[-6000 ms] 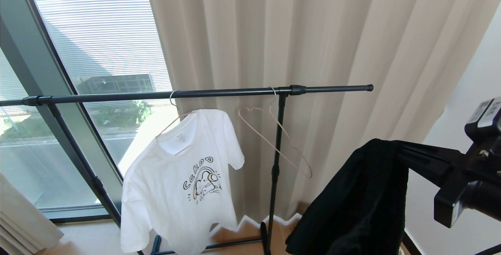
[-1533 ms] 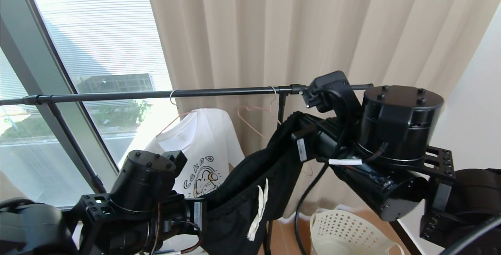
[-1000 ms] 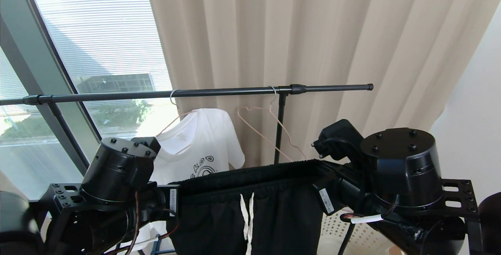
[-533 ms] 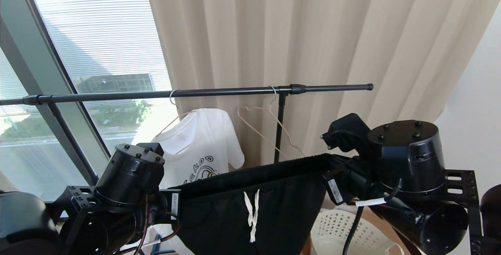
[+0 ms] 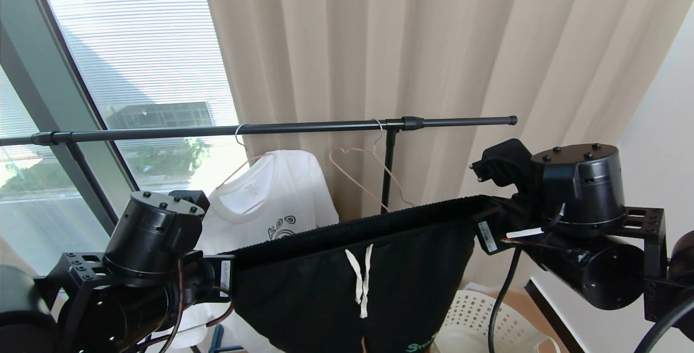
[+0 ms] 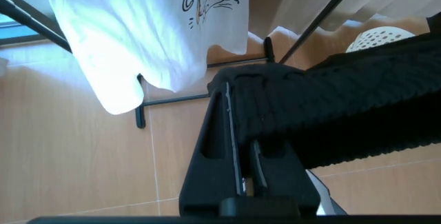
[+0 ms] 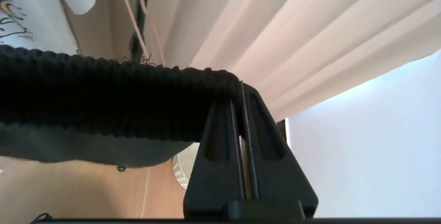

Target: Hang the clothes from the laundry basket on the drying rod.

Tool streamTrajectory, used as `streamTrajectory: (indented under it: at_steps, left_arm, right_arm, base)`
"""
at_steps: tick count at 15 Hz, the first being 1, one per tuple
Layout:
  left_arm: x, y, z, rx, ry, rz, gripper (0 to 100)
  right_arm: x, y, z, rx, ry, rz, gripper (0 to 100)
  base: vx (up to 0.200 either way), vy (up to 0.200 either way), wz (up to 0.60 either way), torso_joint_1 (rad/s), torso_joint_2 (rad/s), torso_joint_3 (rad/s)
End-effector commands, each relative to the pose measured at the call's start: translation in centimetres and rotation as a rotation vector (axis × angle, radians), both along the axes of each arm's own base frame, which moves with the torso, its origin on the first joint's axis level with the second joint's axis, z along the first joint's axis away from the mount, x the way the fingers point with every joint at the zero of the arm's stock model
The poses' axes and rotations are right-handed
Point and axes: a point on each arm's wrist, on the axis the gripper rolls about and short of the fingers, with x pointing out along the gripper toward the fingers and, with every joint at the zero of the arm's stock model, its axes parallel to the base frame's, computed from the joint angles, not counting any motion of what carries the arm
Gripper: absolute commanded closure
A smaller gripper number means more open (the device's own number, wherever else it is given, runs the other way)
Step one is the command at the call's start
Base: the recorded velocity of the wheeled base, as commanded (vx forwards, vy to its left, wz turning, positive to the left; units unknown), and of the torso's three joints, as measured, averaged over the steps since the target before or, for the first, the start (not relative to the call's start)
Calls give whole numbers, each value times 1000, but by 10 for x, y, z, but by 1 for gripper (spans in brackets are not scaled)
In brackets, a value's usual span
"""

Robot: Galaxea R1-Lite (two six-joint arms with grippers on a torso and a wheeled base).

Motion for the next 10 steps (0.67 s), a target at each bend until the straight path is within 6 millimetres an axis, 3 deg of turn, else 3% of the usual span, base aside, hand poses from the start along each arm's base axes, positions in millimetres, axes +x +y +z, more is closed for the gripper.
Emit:
streamTrajectory:
  at_steps: [1,10]
  left_arm:
    - [-1,3,4,-7,-16,10,100]
    - [-12,-1,0,4,-8,-28,100]
  right_arm:
    - [1,-2,1,0,-2,-10,100]
    - [-14,5,-17,-87,60,63,100]
  base:
    - [0,0,0,0,0,0]
    - [0,0,0,0,0,0]
